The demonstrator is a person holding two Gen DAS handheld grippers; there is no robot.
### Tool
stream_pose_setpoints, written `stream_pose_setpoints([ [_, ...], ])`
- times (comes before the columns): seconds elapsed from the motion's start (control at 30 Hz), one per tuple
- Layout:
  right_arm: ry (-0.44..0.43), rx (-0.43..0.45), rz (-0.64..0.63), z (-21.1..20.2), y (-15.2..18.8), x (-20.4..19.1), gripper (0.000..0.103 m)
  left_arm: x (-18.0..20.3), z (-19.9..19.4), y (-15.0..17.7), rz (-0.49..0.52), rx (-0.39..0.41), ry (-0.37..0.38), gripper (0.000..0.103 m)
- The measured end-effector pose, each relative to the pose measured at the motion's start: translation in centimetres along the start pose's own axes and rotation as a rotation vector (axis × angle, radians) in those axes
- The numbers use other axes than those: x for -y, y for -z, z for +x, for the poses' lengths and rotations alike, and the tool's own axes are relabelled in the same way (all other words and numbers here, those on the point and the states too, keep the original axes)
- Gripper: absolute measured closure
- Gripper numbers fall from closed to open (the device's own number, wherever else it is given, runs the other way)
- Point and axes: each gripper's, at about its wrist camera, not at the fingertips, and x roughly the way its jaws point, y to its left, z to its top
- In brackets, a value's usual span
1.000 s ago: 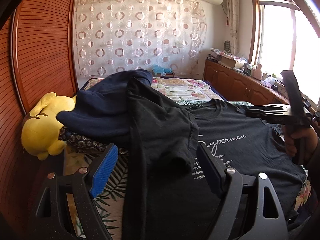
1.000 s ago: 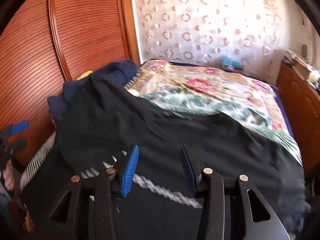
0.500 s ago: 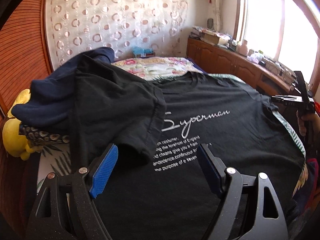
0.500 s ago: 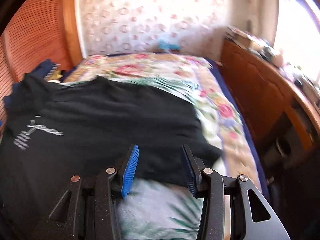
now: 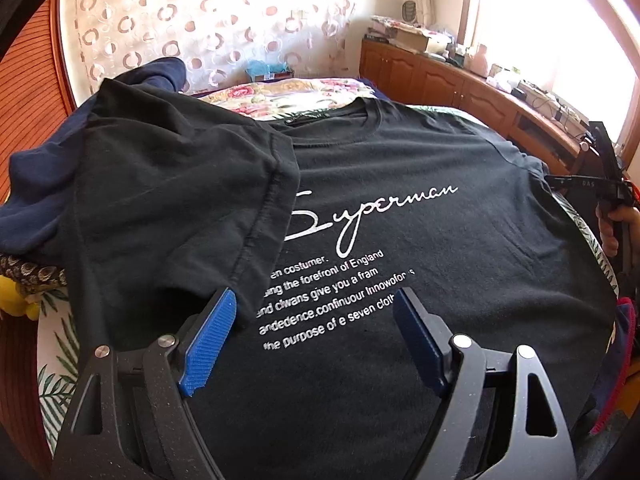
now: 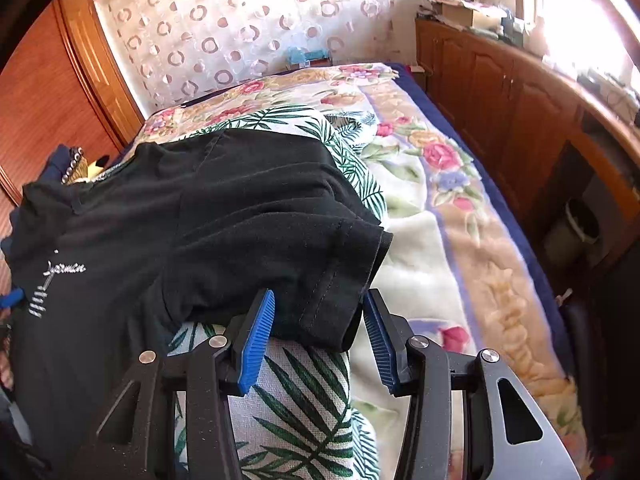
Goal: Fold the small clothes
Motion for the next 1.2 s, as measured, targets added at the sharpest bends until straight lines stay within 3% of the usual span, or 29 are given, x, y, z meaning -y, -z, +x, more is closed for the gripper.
stream_pose_setpoints([
  [0.17,-0.035,-0.008,-0.001,-0.2,0.3,0.4,0.055,0.2,0.9,0.1,0.007,-0.025,-0.003,0.022],
  [0.23,-0.057,-0.01,-0.015,-0.2,0.2,0.4,0.067,0.1,1.4,0.2,0.012,-0.033,-0.012,0.022],
  [0.43,0.038,0.041,-0.114,-1.3,0.3,-0.9,0.09,0.6,1.8,0.2,0.031,-0.041,-0.035,0.021],
  [0.63,0.009,0.167,-0.174,-4.3,-0.5,-3.6,0.092,0.8,2.1,0.1,0.051,-0.056,-0.04,0.015],
  [0.8,-0.07,0.196,-0.259,-5.4,-0.1,-7.8,0.092,1.3,2.5,0.0,0.074,-0.071,-0.028,0.004],
  [0.97,-0.14,0.137,-0.336,-3.8,2.3,-11.6,0.092,1.6,2.6,0.0,0.082,-0.077,-0.021,0.0],
  [1.2,-0.132,0.017,-0.371,0.2,4.7,-12.8,0.092,1.7,2.2,0.1,0.088,-0.064,-0.034,0.0],
])
